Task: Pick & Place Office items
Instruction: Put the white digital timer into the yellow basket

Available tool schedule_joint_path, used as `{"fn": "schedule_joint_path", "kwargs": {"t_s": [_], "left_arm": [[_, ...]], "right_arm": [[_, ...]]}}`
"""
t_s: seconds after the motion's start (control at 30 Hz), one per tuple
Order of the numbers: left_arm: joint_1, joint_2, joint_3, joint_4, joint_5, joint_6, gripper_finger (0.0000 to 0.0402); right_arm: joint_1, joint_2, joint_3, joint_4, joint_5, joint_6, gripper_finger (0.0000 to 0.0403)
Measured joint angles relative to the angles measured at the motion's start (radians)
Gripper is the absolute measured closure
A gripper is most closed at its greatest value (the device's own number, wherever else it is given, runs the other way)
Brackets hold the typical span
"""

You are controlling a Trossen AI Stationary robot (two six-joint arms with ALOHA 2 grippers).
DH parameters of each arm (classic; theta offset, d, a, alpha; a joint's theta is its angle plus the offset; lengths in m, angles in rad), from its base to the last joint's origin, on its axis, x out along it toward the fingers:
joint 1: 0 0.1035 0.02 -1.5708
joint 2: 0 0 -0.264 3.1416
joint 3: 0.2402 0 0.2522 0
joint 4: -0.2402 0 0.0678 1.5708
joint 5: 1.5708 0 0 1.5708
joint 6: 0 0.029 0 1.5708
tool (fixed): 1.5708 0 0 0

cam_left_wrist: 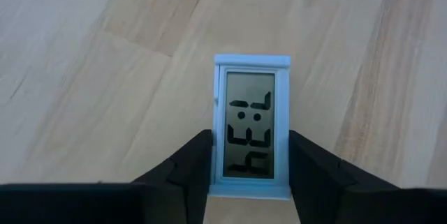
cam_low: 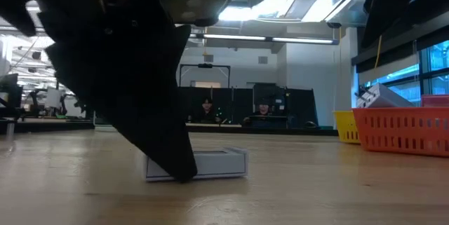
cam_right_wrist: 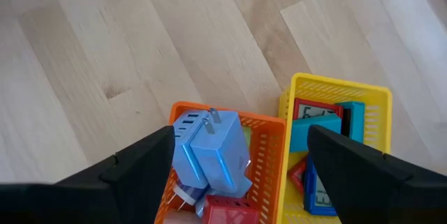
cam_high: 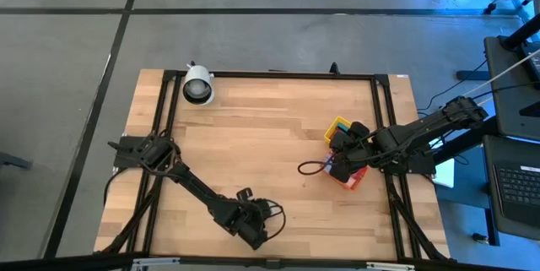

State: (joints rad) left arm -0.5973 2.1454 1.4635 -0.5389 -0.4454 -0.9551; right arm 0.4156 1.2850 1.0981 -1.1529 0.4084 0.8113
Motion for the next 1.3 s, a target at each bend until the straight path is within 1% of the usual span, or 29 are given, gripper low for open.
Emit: {"fn": "schedule_joint_path", "kwargs": {"t_s": [0.1,0.2,0.3,0.37,0.6,0.77,0.9,1.0,1.07,1.13,1.17,1.3], "left_arm": [[0.015,-0.009,-0.001,-0.009,0.007,0.032,0.0253],[0.041,-0.033,-0.005,-0.056,0.008,0.069,0.0253],[0.075,-0.081,-0.005,-0.106,0.024,0.105,0.0253],[0.099,-0.116,-0.005,-0.120,0.014,0.140,0.0253],[0.200,-0.279,-0.004,-0.127,-0.118,0.314,0.0253],[0.262,-0.407,-0.003,-0.130,-0.212,0.422,0.0253],[0.310,-0.477,-0.002,-0.137,-0.311,0.486,0.0253],[0.342,-0.510,-0.002,-0.109,-0.373,0.523,0.0253],[0.363,-0.520,-0.002,-0.053,-0.391,0.566,0.0253],[0.382,-0.527,-0.002,0.013,-0.380,0.631,0.0253],[0.392,-0.528,-0.002,0.054,-0.355,0.668,0.0253],[0.449,-0.528,-0.002,0.158,-0.186,0.775,0.0253]], "right_arm": [[0.000,0.000,0.000,0.000,0.003,-0.015,0.0073],[-0.005,0.000,0.000,0.000,0.003,-0.016,0.0073],[-0.016,0.000,0.000,0.000,0.003,-0.014,0.0073],[-0.024,0.000,0.000,0.000,0.003,-0.012,0.0073],[-0.039,-0.015,0.000,0.015,0.003,-0.011,0.0073],[-0.042,-0.056,0.000,0.063,0.004,-0.008,0.0078],[-0.042,-0.100,0.000,0.142,0.051,-0.008,0.0087],[-0.042,-0.135,0.000,0.216,0.087,-0.016,0.0092],[-0.042,-0.156,0.000,0.265,0.101,-0.039,0.0095],[-0.042,-0.174,0.000,0.304,0.108,-0.069,0.0096],[-0.042,-0.182,0.000,0.325,0.110,-0.086,0.0096],[-0.042,-0.204,0.000,0.393,0.148,-0.142,0.0096]]}}
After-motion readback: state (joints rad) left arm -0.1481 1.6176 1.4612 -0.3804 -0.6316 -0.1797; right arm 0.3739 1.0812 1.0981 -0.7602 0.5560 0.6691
